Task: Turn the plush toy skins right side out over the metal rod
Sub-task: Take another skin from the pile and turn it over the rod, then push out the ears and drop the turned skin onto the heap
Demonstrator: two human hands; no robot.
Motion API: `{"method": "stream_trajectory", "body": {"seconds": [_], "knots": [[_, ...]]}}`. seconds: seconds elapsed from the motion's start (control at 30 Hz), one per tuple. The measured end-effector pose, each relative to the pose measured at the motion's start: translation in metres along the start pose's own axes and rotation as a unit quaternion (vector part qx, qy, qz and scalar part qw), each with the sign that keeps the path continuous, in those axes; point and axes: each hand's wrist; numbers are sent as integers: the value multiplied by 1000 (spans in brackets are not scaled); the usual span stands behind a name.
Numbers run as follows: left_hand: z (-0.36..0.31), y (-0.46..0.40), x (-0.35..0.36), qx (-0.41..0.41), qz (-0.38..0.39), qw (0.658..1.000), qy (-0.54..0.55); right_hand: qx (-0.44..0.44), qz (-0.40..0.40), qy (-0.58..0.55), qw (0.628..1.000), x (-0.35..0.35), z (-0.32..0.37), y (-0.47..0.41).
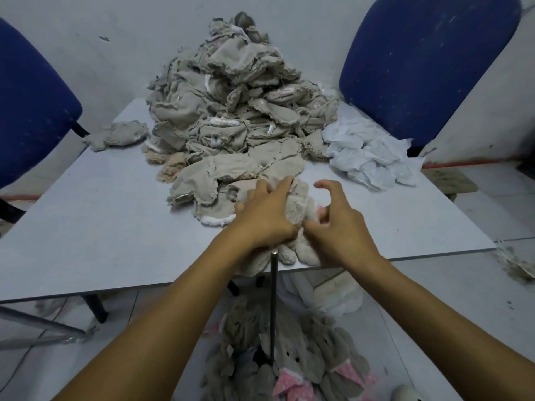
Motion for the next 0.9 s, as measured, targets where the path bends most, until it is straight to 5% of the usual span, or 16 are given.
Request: {"method": "stream_trajectory", "body": {"seconds": [0.07,0.13,0.2,0.27,0.4,0.47,0.6,0.8,0.9], "knots": [[-1,-2,-12,-37,21,980,195,-17,-54,-119,991,-6,12,-1],[0,-4,-29,-78,31,894,440,-85,-103,-212,968,-17,30,-8],[1,-3,-44,-53,35,831,553,-152,-107,-292,938,-31,45,-16],[2,-3,-55,8,18,831,556,-179,-81,-310,930,-44,50,-23],[-7,4,-60,80,-154,912,371,-166,-39,-209,963,-49,46,-24],[-11,5,-62,70,-224,891,388,-211,-100,-158,959,-50,44,-25],[-17,5,-68,142,-148,941,267,-242,-112,-40,963,-48,39,-26],[-31,5,-74,134,-290,878,358,-245,-197,-136,939,-55,51,-23],[-40,6,-79,167,-296,874,348,-255,-248,-181,917,-62,59,-20]]}}
Point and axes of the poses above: each hand's wrist, its own y-axis away from the middle knuckle, its own x-axis out of the palm, z = x × y, and after that the axes turned 12 degrees about -z, right-handed
